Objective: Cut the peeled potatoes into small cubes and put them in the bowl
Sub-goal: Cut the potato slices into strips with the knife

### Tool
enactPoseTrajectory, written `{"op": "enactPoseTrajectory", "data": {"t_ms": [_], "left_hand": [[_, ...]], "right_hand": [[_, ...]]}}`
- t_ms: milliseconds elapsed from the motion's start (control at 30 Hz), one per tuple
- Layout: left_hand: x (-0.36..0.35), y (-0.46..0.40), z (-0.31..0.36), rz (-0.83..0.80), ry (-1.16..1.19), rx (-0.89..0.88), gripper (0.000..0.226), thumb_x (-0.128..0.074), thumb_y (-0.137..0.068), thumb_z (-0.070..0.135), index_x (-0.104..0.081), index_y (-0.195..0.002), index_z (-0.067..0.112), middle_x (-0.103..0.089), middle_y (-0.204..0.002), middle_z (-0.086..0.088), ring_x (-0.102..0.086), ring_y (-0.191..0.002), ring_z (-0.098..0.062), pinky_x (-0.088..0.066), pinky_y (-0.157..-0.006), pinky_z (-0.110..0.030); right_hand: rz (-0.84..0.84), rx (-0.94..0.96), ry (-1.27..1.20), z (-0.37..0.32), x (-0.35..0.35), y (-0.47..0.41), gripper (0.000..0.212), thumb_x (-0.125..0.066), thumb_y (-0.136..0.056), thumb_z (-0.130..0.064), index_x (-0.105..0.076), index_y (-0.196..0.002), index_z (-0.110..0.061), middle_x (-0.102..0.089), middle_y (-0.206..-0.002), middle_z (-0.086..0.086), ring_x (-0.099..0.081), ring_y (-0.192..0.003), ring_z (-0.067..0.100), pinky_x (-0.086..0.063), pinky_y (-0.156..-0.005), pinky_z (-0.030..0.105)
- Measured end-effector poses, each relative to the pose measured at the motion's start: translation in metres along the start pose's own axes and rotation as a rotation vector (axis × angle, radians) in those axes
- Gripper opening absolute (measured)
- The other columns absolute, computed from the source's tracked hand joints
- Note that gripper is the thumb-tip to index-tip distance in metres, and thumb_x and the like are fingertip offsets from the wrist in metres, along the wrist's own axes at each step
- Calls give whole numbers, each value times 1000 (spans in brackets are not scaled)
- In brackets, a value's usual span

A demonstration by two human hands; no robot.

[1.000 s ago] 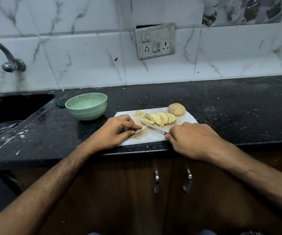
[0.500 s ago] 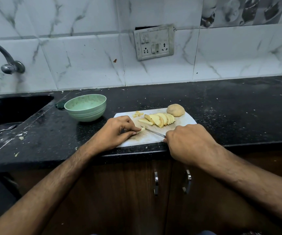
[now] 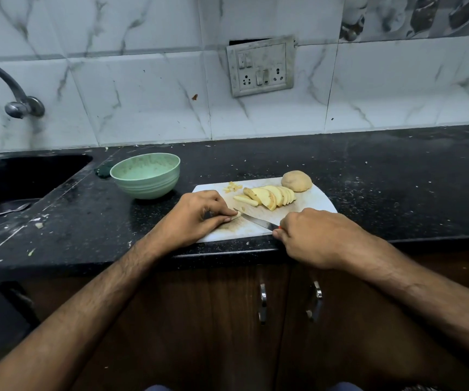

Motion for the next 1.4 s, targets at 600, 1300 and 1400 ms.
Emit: {"op": "enactPoseTrajectory", "data": {"t_ms": [600,1300,1400], "left_hand": [[3,1,0,56,-3,2,6,-83,-83,15,-80,-88,16,-74,-87,11,-68,-82,-5,-53,-73,-22],[7,5,4,84,46,105,19,-85,-81,14,-75,-96,14,-74,-82,11,-70,-79,0,-52,-72,-17],[8,5,3,84,99,131,34,-85,-80,12,-61,-104,12,-75,-81,6,-72,-81,-8,-51,-75,-17]], "right_hand": [[-8,4,43,-5,3,2,36,-32,-104,-45,-57,-105,-19,-51,-96,3,-47,-83,22,-37,-72,35],[23,-9,54,-4,12,6,38,-30,-105,-43,-58,-110,-18,-62,-115,7,-52,-93,25,-34,-73,35],[12,7,42,-10,11,7,36,-32,-104,-44,-58,-107,-18,-61,-114,7,-56,-98,26,-37,-75,36]]}}
Point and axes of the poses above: each hand's wrist, its own y-axis away from the middle knuckle, its own x-axis out of the back of the hand, z = x × y, the point moved 5 cm from there along -y, towards the middle knuckle
